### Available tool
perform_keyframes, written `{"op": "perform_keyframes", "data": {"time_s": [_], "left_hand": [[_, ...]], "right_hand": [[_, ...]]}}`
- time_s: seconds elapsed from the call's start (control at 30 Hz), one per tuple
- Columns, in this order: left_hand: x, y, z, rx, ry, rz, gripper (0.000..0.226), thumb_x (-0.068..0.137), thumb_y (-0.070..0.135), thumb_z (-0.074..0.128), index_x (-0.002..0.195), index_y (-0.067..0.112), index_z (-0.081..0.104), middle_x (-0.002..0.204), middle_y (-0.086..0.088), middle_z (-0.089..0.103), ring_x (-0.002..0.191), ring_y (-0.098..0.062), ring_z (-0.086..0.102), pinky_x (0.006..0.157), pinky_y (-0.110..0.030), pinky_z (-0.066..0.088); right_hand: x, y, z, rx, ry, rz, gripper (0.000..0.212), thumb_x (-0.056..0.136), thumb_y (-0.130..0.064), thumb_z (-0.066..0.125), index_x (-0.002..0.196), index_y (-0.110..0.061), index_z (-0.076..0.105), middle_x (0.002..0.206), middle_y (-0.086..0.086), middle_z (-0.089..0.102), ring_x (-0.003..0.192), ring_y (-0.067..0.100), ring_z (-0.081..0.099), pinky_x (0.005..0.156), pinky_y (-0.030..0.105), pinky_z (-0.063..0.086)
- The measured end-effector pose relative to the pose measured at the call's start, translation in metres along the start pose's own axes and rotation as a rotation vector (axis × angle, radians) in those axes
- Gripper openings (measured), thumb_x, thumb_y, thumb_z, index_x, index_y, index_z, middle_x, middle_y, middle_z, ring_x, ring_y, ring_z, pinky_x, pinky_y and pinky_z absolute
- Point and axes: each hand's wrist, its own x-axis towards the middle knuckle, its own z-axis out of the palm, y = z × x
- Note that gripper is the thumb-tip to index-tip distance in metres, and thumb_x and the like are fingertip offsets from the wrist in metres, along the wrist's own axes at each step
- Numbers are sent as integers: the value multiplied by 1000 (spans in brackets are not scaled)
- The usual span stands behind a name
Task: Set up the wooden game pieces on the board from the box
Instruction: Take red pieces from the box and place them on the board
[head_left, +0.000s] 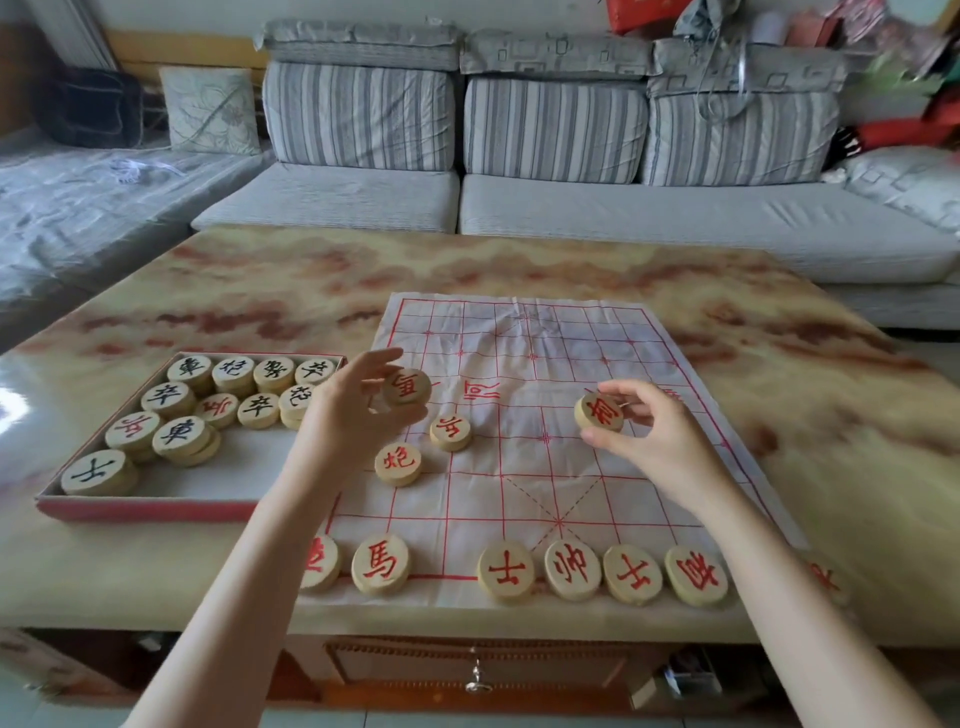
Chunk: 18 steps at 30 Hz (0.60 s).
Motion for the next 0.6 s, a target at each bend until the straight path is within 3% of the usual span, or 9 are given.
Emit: {"op": "perform_keyframes", "data": {"time_s": [0.07, 0.17, 0.27, 0.33, 0.47, 0.6], "left_hand": [[-4, -3, -9, -12, -18, -18, 60, 66, 17, 80, 120, 28, 57, 107, 7, 64, 100, -11, 60, 84, -22, 41], [-7, -5, -22, -39, -23, -38, 59, 66, 16, 80, 118, 32, 57, 106, 7, 63, 98, -12, 60, 88, -26, 45], [-13, -4, -24, -39, -56, -42, 59, 64, 18, 82, 115, 35, 57, 107, 7, 63, 95, -7, 61, 87, -23, 46], [-16, -5, -22, -48, -84, -36, 59, 64, 18, 82, 116, 32, 57, 107, 8, 63, 94, 0, 59, 87, -22, 47], [-20, -9, -19, -24, -115, -25, 64, 65, 18, 82, 122, 29, 55, 110, 8, 63, 100, -7, 59, 85, -22, 46], [-22, -12, -19, -22, -110, -9, 66, 63, 14, 82, 122, 26, 55, 110, 6, 63, 102, -11, 61, 87, -24, 47]], "right_hand": [[-15, -7, 1, -15, -52, -5, 47, 72, -30, 77, 115, -29, 57, 109, -18, 58, 98, -12, 48, 84, 11, 38], [-40, -26, 20, -46, -201, -101, 47, 70, -37, 77, 113, -30, 58, 106, -18, 59, 100, -6, 51, 85, 3, 36], [-58, -43, 50, -142, -317, -206, 48, 68, -49, 73, 110, -32, 59, 103, -24, 53, 105, 0, 45, 96, 16, 32], [-64, -47, 68, -237, -329, -286, 49, 67, -57, 70, 108, -32, 58, 102, -24, 52, 104, 2, 41, 96, 22, 31], [-72, -50, 84, -363, -342, -357, 53, 68, -62, 66, 110, -30, 58, 109, -18, 52, 107, 4, 34, 94, 21, 26], [-77, -48, 90, -432, -320, -408, 53, 69, -63, 64, 109, -29, 57, 111, -16, 53, 110, 6, 31, 103, 25, 23]]}}
